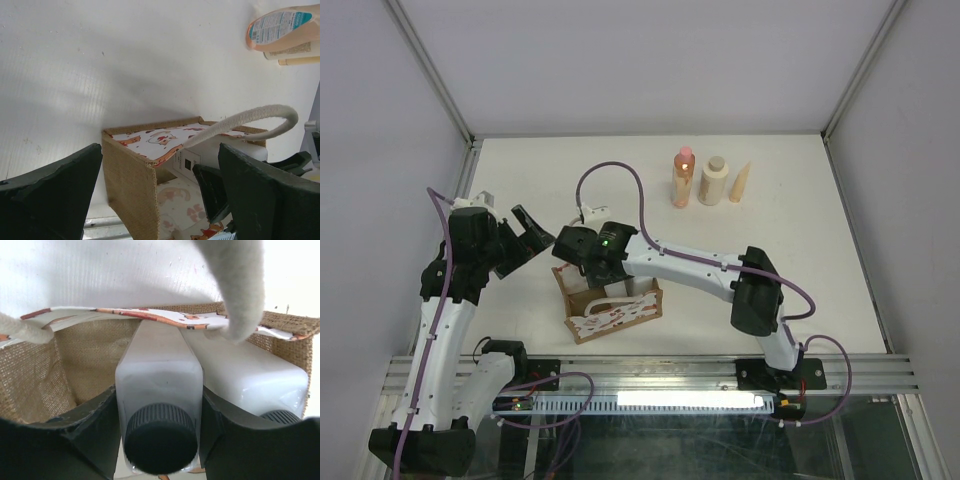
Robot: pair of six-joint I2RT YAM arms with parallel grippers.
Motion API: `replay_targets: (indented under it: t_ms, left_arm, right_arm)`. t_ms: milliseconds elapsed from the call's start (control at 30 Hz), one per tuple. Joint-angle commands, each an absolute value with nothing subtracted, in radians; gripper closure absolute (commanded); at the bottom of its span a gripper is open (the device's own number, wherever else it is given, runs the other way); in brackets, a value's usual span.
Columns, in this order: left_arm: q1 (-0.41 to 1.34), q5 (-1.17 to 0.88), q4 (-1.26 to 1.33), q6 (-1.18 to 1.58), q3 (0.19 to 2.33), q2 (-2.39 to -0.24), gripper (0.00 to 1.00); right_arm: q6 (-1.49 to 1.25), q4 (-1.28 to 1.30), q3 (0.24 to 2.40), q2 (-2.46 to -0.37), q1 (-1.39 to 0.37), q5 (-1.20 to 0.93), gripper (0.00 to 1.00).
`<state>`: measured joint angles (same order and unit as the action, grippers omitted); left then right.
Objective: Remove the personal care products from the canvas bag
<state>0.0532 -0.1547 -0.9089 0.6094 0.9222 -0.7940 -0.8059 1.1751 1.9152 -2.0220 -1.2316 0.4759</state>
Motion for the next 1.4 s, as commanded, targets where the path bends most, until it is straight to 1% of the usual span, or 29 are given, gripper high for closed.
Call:
replay_targets:
  t_ms: [0, 167, 233, 267, 300, 333, 400, 467, 700, 867, 1100, 1200, 1267, 1367]
  left_arm:
    - [0.060, -0.137, -0.893, 0.587, 0.972, -0.790, 0.01]
    - [0.061, -0.137, -0.894, 0.586, 0.971, -0.792, 0.01]
    - [0.060, -0.137, -0.895, 0.586, 0.970, -0.793, 0.01]
    - [0.060, -0.137, -0.894, 0.586, 0.970, -0.793, 0.01]
    - [0.061, -0.137, -0.895, 0.587, 0.971, -0.794, 0.01]
    - [0.061, -0.137, -0.894, 0.587, 0.972, -0.796, 0.01]
    - [0.061, -0.135, -0.894, 0.588, 0.973, -0.797, 0.01]
    - [0.060, -0.135, -0.892, 0.590, 0.972, -0.799, 0.01]
    - [0.060, -0.135, -0.881, 0.593, 0.973, -0.811, 0.01]
    - [0.059, -0.139, -0.865, 0.590, 0.976, -0.833, 0.01]
    - [0.061, -0.138, -0.846, 0.588, 0.985, -0.860, 0.01]
    - [0.060, -0.138, -0.843, 0.589, 0.979, -0.864, 0.01]
    - [0.060, -0.140, -0.840, 0.591, 0.976, -0.865, 0.01]
    - [0.060, -0.140, -0.838, 0.593, 0.973, -0.865, 0.01]
  right_arm:
    - [-0.813, 1.167, 1.956, -2.040, -1.222, 0.503, 0.45]
    - [-0.805, 1.163, 1.957, -2.051, -1.217, 0.506, 0.47]
    - [-0.794, 1.162, 1.960, -2.050, -1.216, 0.502, 0.53]
    - [-0.786, 1.163, 1.970, -2.047, -1.216, 0.500, 0.59]
    - [-0.773, 1.162, 1.974, -2.042, -1.216, 0.495, 0.68]
    - [-0.755, 1.158, 1.979, -2.034, -1.216, 0.490, 0.73]
    - [-0.714, 1.147, 1.987, -2.008, -1.217, 0.475, 0.90]
    - [-0.696, 1.124, 1.971, -1.966, -1.218, 0.478, 1.00]
    - [-0.580, 0.942, 1.854, -1.729, -1.216, 0.437, 1.00]
    - [-0.548, 0.723, 1.726, -1.538, -1.167, 0.256, 1.00]
    - [-0.653, 0.582, 1.625, -1.365, -0.953, -0.136, 1.00]
    - [-0.741, 0.462, 1.518, -1.281, -0.800, -0.337, 1.00]
    - [-0.779, 0.428, 1.483, -1.238, -0.716, -0.409, 1.00]
    - [-0.772, 0.438, 1.482, -1.211, -0.616, -0.461, 1.00]
